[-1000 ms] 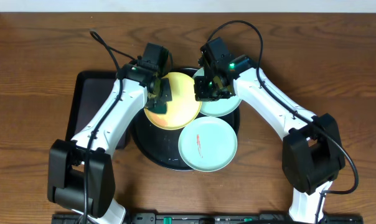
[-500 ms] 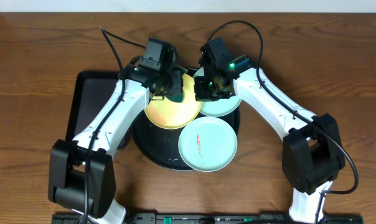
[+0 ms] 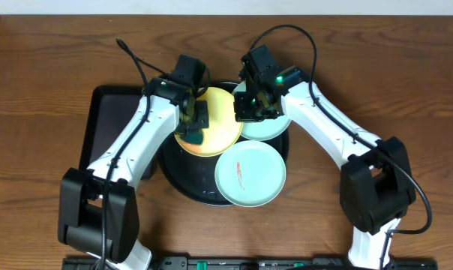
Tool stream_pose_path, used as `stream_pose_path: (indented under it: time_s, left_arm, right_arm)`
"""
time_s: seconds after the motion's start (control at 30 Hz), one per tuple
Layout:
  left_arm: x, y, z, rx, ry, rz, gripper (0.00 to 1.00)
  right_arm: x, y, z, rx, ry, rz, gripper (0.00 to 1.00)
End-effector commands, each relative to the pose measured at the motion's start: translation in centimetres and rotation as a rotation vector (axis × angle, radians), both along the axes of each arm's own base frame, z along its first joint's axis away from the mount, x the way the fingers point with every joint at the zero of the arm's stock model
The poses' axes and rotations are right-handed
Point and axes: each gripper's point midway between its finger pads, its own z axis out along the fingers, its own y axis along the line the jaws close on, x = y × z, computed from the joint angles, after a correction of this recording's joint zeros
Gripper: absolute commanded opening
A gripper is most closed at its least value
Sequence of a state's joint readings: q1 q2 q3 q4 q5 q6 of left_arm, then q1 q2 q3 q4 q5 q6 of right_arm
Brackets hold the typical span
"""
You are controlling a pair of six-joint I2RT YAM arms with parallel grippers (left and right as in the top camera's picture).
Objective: Clean dirty plates on tray and stack at the side
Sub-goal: 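Scrub the yellow plate with the sponge in the left gripper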
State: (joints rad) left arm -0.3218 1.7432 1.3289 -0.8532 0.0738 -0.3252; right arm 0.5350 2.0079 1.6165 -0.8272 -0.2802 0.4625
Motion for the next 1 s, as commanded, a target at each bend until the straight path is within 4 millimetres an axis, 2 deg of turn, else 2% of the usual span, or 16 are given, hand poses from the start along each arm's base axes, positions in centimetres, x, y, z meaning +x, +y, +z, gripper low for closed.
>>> stream_pose_path:
  time_s: [0.0,0.13,0.4,0.5,0.63,0.83,0.97]
  left_arm:
    - [-1.8,-2.8,0.1,-0.170,0.087,-0.044,0.07]
    - [-1.8,-4.7,0.7,-0.277,0.089,-0.084,0.07]
    - [2.6,-5.8,2.1,-0.317,-0.104,-0.106,0.08]
    - [4.6,-4.3,2.3,-0.239,-0.192,-0.069,0.07]
    - [6.4,-0.2,2.2,-0.064,-0.261,0.038,0.07]
    - [7.2,4.1,3.8,-0.003,-0.272,0.136,0.07]
    - [6.7,5.6,5.9,-0.008,-0.256,0.168,0.07]
  right_arm:
    - [0.1,0.4,0.8,0.023,-0.008,0.003,0.01]
    - [0.0,0.4,0.8,0.023,-0.006,0.003,0.01]
    - [-0.3,0.8,0.9,0.043,0.008,0.015,0.01]
    - [-0.4,0.7,0.9,0.042,0.010,0.015,0.01]
    - [-0.4,0.7,0.8,0.039,0.013,0.015,0.01]
    - [-0.4,-0.2,0.6,0.010,0.012,0.017,0.01]
    - [-0.3,-0.8,0.3,-0.026,-0.003,0.035,0.01]
